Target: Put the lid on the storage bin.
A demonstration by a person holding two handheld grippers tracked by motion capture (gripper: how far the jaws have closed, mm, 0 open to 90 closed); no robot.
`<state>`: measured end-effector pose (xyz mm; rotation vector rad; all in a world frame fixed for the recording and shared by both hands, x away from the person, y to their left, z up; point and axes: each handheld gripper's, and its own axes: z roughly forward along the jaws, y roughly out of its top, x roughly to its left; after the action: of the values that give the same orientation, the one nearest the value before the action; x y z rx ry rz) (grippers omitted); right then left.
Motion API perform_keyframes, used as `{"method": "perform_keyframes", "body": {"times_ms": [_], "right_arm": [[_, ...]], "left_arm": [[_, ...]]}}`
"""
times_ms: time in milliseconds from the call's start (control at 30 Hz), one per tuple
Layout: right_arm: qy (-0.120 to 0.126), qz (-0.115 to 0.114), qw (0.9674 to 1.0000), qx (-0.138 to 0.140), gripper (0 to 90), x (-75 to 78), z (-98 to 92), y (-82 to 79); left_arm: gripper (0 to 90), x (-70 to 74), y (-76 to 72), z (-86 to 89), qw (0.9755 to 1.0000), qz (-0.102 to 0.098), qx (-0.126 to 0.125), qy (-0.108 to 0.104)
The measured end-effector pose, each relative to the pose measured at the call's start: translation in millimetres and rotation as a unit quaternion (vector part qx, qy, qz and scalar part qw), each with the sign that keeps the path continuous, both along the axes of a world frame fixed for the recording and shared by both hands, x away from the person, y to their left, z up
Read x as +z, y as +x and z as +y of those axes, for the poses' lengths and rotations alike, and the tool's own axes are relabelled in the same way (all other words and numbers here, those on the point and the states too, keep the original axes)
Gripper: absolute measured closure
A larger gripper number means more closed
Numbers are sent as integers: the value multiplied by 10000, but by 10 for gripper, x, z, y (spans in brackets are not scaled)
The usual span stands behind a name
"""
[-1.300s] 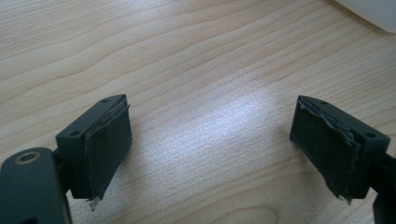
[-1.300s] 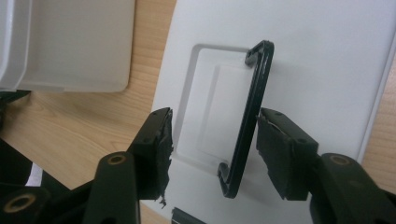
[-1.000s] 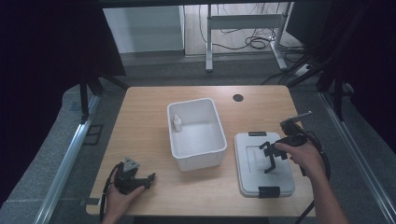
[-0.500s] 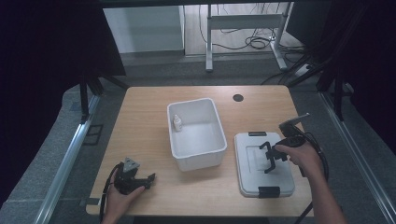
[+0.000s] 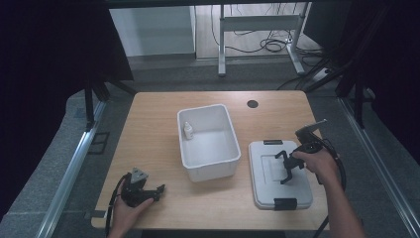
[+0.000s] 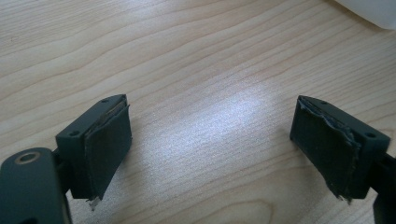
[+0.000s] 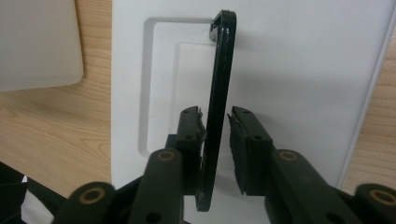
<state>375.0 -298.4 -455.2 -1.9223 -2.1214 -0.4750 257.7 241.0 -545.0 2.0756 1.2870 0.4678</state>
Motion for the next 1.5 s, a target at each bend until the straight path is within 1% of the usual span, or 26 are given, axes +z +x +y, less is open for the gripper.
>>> {"method": "perform_keyframes", "body": {"times_ms": [133,200,400,500,600,633,800,933,1100,1200,1267,1500], "right_arm": [[20,42,10000,5,813,-16,20,10],[61,79,9999,-63,828,-23,30,14],[75,130,9997,-200,840,-24,17,14],[184,117,9994,-266,839,-26,6,7],[230,106,9993,-289,840,-24,-8,0],[289,107,9990,-324,840,-25,-15,-2],[312,88,9988,-362,839,-4,-33,-12],[351,44,9987,-363,838,62,-38,-20],[390,-87,9987,-323,838,171,-72,-35],[430,-159,9982,-378,837,235,-87,-39],[472,-217,9980,-364,837,283,-110,-42],[494,-379,9974,-375,837,443,-132,-42]], "left_arm": [[125,0,-2,-1,10000,-1,1,-2],[126,0,-3,-1,10000,0,1,-3],[126,0,-7,-1,10000,0,0,-6],[126,0,-8,-1,10000,1,-2,-5],[126,0,-10,-2,10000,-1,1,-2],[126,0,-10,-2,10000,-3,1,-3],[126,0,-12,-2,10000,-1,-1,0],[125,0,-14,-3,10000,-1,1,1],[125,0,-13,-3,10000,-1,1,0],[125,0,-14,-3,10000,-2,2,-3],[126,0,-13,-3,10000,-2,4,-3],[126,1,-16,-4,10000,0,4,3]]}}
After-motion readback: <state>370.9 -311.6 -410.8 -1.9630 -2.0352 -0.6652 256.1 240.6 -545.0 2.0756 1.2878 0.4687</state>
